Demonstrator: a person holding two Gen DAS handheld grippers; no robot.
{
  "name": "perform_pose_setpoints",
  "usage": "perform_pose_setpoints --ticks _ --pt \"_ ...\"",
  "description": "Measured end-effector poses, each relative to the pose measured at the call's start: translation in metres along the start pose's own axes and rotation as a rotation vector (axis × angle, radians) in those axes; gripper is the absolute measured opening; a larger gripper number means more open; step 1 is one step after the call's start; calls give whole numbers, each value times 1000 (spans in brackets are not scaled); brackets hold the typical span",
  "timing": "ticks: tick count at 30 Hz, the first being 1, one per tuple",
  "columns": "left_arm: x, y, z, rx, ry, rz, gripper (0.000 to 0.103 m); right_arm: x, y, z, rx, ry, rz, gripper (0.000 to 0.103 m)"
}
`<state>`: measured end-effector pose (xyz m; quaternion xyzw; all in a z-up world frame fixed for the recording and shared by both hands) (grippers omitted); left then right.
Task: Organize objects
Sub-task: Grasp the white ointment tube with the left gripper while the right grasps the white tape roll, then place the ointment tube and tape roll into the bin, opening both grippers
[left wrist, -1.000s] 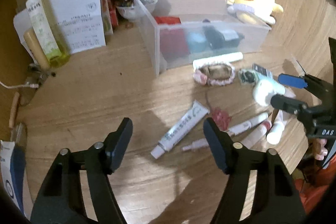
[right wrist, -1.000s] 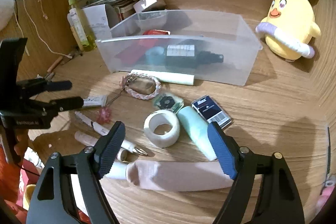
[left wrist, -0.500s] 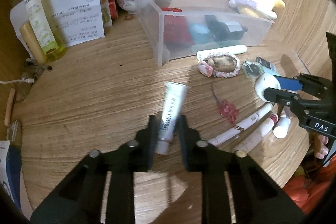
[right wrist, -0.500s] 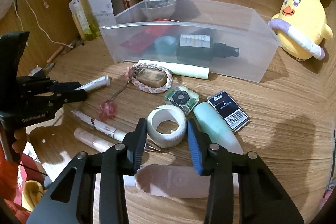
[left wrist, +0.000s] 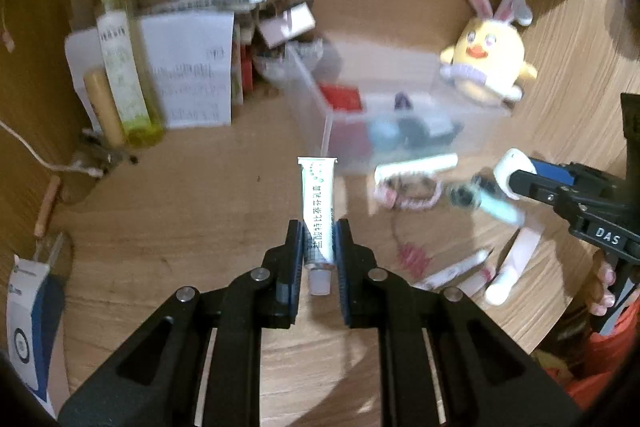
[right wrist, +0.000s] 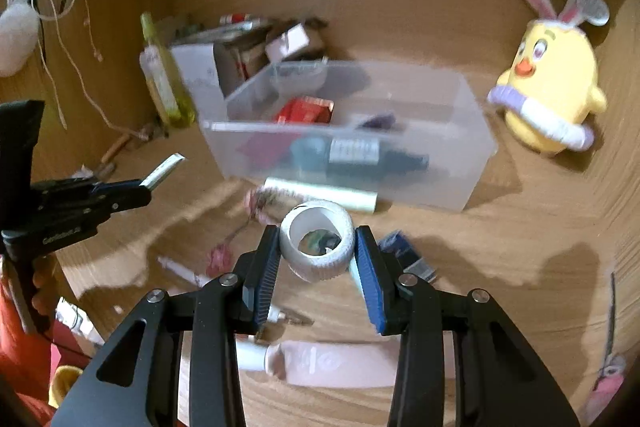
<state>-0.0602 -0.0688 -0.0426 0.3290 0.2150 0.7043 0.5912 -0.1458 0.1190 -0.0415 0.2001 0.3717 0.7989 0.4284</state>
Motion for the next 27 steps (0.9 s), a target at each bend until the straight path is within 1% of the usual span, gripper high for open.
perform_pose_setpoints --ticks 3,6,9,12,14,19,27 --pt "5 14 8 44 -22 12 15 8 15 7 41 -14 -3 35" --pt "12 31 10 86 -17 12 15 16 31 10 72 -31 0 35" --pt "16 45 6 93 -27 25 15 23 47 11 92 -43 10 35" --pt "23 60 -3 97 -20 30 15 31 62 8 103 -60 26 35" --pt "26 70 -12 90 -19 31 15 37 73 0 98 -68 32 35" --pt "35 92 -40 56 -11 21 15 49 86 -22 66 -94 42 35" --pt "53 107 -86 -38 -17 -5 15 70 89 -67 -44 -99 38 35"
Point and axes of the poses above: each gripper's, at about its wrist camera, not at the fingertips, and z roughly against the way its jaws point, x to its right, y to its top, the point moved 4 cm from there along -z, roughly the way its jaws point, and after that the axes turned 8 degrees about z, right-handed, at the moved point
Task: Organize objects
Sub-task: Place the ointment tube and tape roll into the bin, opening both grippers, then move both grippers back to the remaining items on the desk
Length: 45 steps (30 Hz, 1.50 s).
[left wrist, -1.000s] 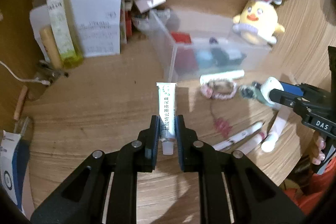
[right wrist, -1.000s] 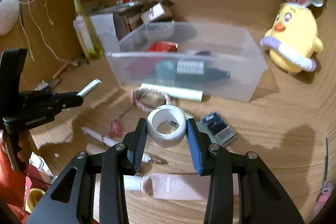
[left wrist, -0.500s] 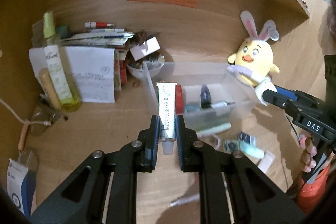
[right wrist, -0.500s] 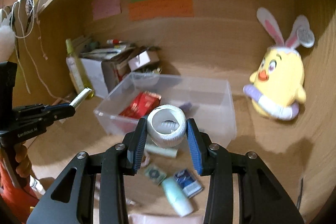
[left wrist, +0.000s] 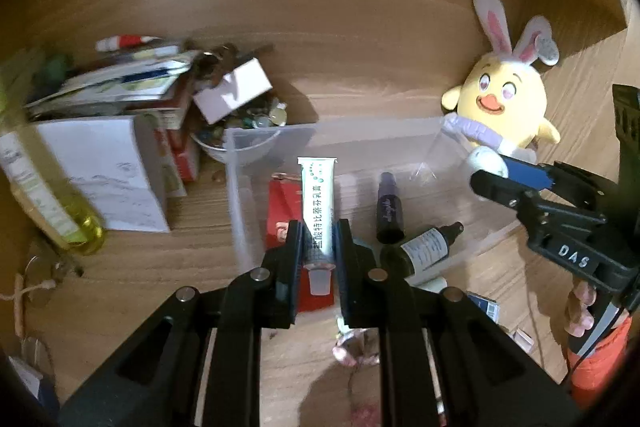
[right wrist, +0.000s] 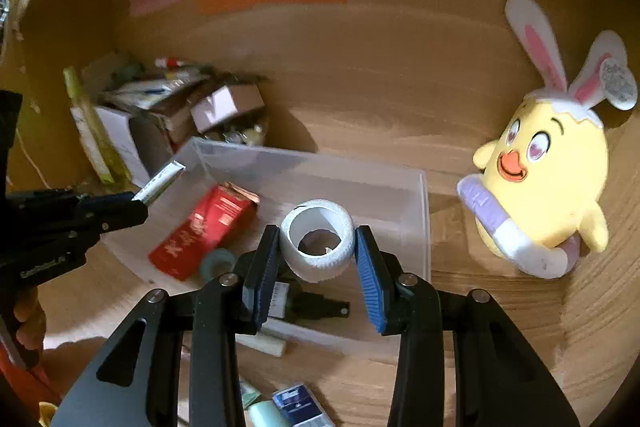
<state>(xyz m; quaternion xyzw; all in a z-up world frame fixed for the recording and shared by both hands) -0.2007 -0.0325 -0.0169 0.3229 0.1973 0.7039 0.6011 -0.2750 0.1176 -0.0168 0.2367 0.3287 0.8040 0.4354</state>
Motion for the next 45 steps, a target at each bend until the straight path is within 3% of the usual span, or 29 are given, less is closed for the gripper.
perform_pose_setpoints --ticks 12,18,20,28,31,37,45 --pt "13 5 -58 -138 6 -8 15 7 -11 -47 -138 4 10 35" --pt "15 3 -61 -152 3 -14 16 7 -15 -51 -161 9 3 35" --pt "14 4 -55 -145 -9 -8 20 8 -15 -47 -160 11 -1 36" --pt "18 -2 1 -28 -17 -53 53 12 -15 -3 -76 0 -14 55" --pt "21 -12 24 8 -17 -74 59 7 -21 23 -31 -8 -4 62" --pt "18 -48 53 21 -21 -95 60 -6 -46 59 14 42 -8 71" --pt "12 -116 57 -76 -27 -85 60 -36 -110 77 -29 82 69 73"
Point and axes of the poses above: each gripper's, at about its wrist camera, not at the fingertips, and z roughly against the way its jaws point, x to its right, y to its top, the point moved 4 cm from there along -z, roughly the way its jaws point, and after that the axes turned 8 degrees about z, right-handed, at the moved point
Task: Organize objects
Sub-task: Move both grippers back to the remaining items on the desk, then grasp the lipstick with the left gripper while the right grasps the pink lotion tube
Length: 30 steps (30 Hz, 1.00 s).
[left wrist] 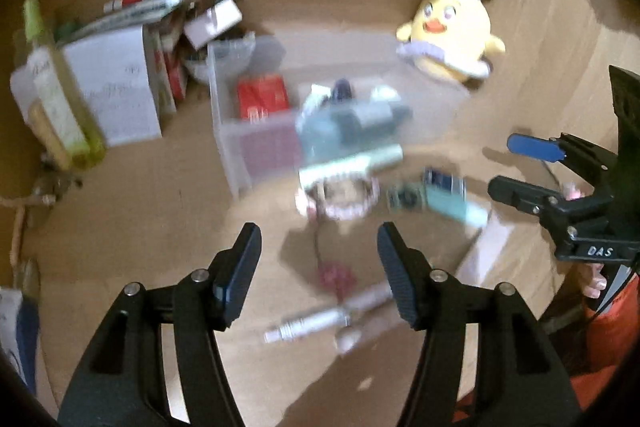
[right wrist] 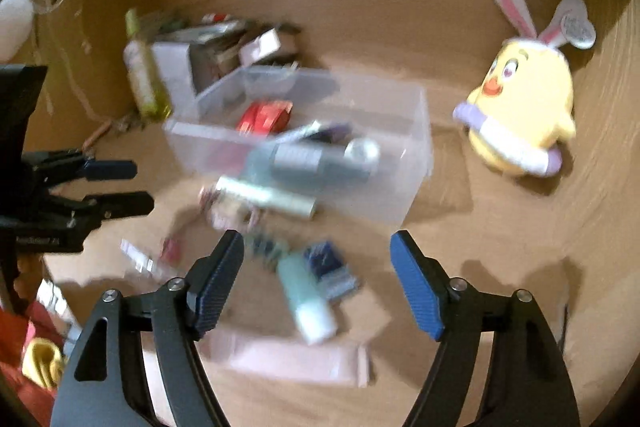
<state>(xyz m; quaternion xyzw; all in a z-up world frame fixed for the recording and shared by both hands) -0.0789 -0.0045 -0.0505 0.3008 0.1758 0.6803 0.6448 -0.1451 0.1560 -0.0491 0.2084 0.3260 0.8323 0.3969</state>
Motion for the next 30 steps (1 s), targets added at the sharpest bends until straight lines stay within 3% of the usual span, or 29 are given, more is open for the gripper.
perform_pose_setpoints --ticks 9,17,20,23,28,30 --pt "19 -53 -5 -70 -47 -57 60 -50 -41 -3 -40 101 147 75" --pt "29 -54 -15 -94 -82 -99 45 -68 -35 -24 -88 143 263 75" --pt "31 -57 -18 -118 -107 -103 33 -63 -33 -35 -130 156 247 75" --pt "31 -63 -16 -113 -100 -110 30 -58 -34 -43 -154 139 230 66" --pt "34 -65 -15 -113 -105 -117 29 -53 -36 -39 -157 163 182 39" --pt "35 -64 -17 -108 -99 -122 29 -54 -37 -36 -163 178 175 35"
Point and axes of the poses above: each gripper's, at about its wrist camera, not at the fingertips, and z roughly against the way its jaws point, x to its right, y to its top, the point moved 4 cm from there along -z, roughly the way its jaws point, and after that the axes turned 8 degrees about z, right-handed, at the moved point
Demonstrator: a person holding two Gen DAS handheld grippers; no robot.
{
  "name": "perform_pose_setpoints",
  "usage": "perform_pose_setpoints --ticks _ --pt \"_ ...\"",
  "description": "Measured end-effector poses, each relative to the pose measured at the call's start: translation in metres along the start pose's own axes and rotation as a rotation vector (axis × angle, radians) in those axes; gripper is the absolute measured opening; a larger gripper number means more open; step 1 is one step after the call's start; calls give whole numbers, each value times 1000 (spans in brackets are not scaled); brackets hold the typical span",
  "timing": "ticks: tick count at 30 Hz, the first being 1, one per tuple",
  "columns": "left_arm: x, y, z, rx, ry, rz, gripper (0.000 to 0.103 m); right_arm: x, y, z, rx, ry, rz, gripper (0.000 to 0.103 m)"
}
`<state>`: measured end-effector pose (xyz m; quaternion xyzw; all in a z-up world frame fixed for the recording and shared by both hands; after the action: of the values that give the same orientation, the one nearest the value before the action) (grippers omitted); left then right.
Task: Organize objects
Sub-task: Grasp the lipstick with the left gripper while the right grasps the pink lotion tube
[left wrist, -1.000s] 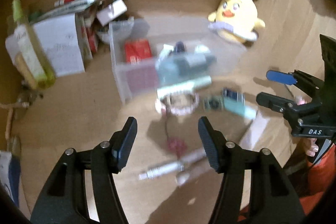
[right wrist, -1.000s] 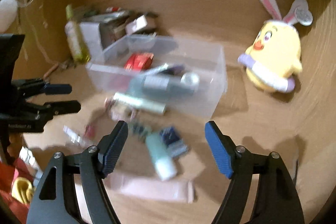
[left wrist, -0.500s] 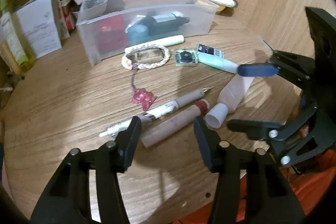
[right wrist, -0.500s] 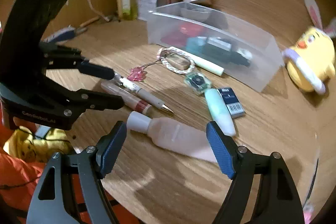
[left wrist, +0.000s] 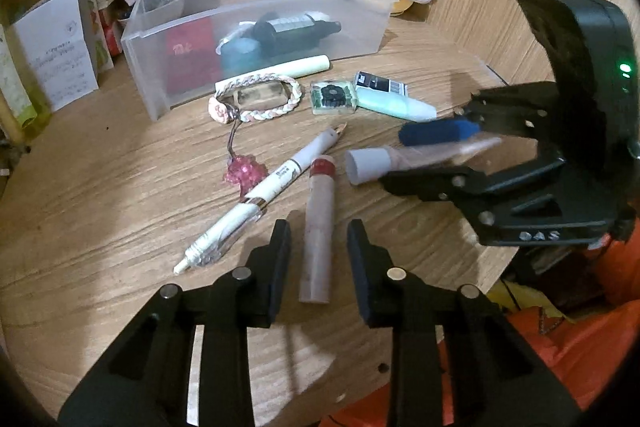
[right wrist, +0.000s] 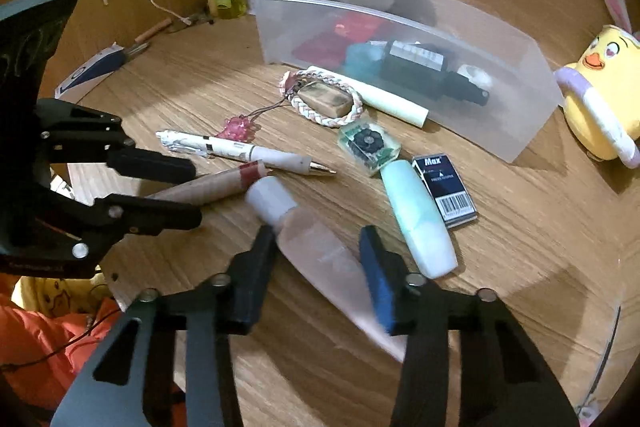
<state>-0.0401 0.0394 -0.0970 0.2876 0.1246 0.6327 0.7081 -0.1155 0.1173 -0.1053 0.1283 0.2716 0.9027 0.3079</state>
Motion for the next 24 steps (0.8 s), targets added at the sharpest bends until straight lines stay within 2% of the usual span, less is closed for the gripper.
perform_pose_setpoints --ticks 3,7,16,24 --pt "1 4 -4 18 11 -8 29 -7 0 1 -6 27 13 35" --pt "2 7 -8 47 42 -26 15 -14 8 -6 0 15 31 35" --pt "-3 9 -3 71 44 2 14 -14 16 -11 37 -21 12 30" --pt "-11 27 23 161 34 52 14 1 19 15 123 -44 -74 30"
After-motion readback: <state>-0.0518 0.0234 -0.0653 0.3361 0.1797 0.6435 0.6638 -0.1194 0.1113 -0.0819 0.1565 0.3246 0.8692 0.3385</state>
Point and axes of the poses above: each gripper's, at about its wrist camera, not at the fingertips, and z roughly against the way its jaws point, x to its right, y to its top, the point moved 4 cm from there along -z, roughly the way its jaws point, and after that the axes turned 8 degrees about z, right-handed, at the moved point
